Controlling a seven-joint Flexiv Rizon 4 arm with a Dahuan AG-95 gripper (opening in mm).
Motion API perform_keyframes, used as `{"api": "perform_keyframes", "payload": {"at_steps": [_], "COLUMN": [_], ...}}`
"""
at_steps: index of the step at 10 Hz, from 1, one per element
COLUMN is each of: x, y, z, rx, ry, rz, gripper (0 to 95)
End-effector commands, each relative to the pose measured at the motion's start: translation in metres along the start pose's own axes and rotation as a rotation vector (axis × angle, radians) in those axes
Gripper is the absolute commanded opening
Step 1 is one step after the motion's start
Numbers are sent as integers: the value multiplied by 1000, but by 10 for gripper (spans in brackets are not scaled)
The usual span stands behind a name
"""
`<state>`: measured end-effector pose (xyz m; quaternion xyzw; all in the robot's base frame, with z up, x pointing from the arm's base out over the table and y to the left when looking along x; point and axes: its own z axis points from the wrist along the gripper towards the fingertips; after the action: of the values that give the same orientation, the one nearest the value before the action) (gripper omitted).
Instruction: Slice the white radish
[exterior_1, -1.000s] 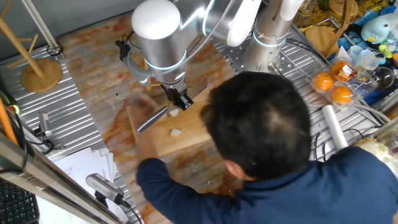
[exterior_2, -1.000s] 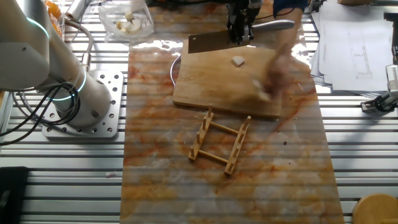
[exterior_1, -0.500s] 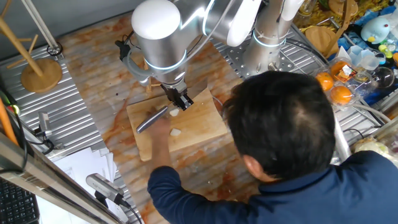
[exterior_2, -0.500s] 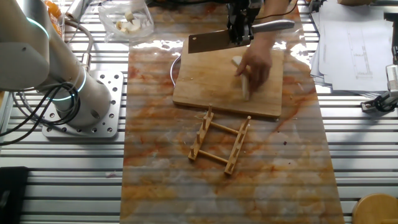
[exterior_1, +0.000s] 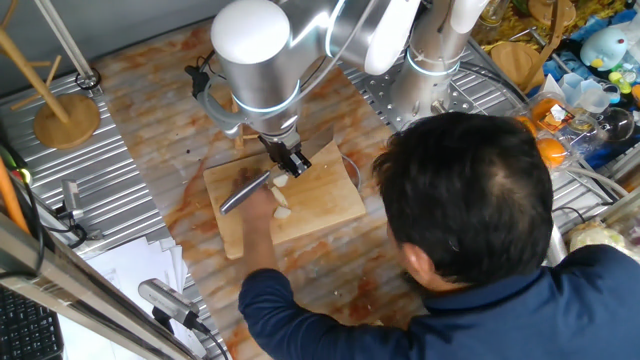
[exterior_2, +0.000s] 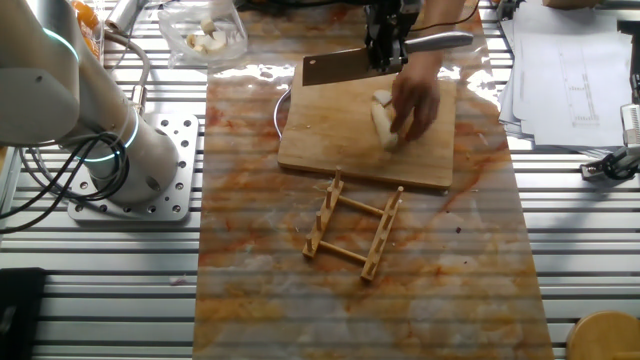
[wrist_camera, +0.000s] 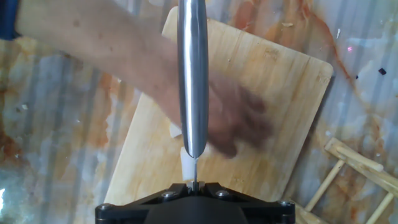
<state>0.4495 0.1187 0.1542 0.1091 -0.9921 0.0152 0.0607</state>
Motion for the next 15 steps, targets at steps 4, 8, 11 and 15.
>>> {"api": "perform_keyframes", "payload": {"at_steps": [4, 8, 11, 15], "x": [0, 0, 0, 0], "y": [0, 0, 0, 0], "z": [0, 0, 0, 0], "rx": [0, 0, 0, -2], "ry": [-3, -3, -2, -3], "rz": [-2, -2, 22, 54], "gripper": [0, 0, 0, 0]}}
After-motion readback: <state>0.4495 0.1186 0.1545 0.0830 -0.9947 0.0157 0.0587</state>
